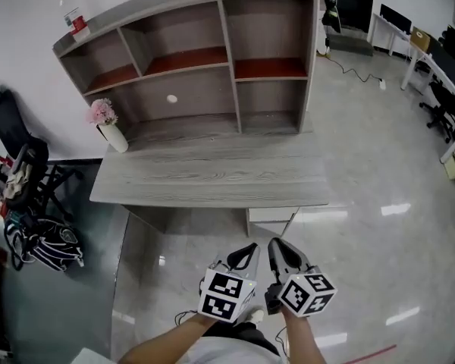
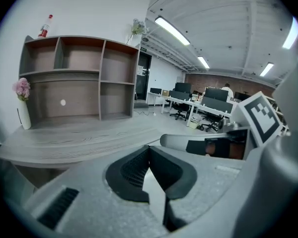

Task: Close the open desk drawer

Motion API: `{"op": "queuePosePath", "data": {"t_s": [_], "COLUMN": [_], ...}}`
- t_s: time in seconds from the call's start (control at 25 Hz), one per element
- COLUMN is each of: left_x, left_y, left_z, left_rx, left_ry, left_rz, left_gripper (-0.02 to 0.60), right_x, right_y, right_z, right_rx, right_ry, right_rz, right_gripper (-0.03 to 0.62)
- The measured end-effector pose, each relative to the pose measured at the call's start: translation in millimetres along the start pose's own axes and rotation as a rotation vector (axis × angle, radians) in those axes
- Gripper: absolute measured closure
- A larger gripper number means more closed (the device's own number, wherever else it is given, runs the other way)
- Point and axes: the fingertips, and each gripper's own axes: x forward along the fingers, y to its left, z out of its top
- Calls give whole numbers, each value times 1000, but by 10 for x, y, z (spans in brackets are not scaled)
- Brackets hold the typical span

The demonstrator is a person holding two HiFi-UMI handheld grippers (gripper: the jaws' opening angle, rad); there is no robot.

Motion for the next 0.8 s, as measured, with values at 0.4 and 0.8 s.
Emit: {"op": "queuePosePath", "data": {"t_s": [0.4, 0.8], "left_x": [-459, -653], "left_y": [-218, -299], "left_z": [193, 336], "left_rx": [-41, -41], "left_ry": [-114, -178], "left_rz": [23, 49], "left_gripper": [580, 578], "right_x": [-373, -524], "right_y": [485, 679], "right_z": [170, 105], "right_rx": [-275, -374], "right_ry": [63, 83], "right_rz": [16, 4], "right_gripper": [594, 594]}}
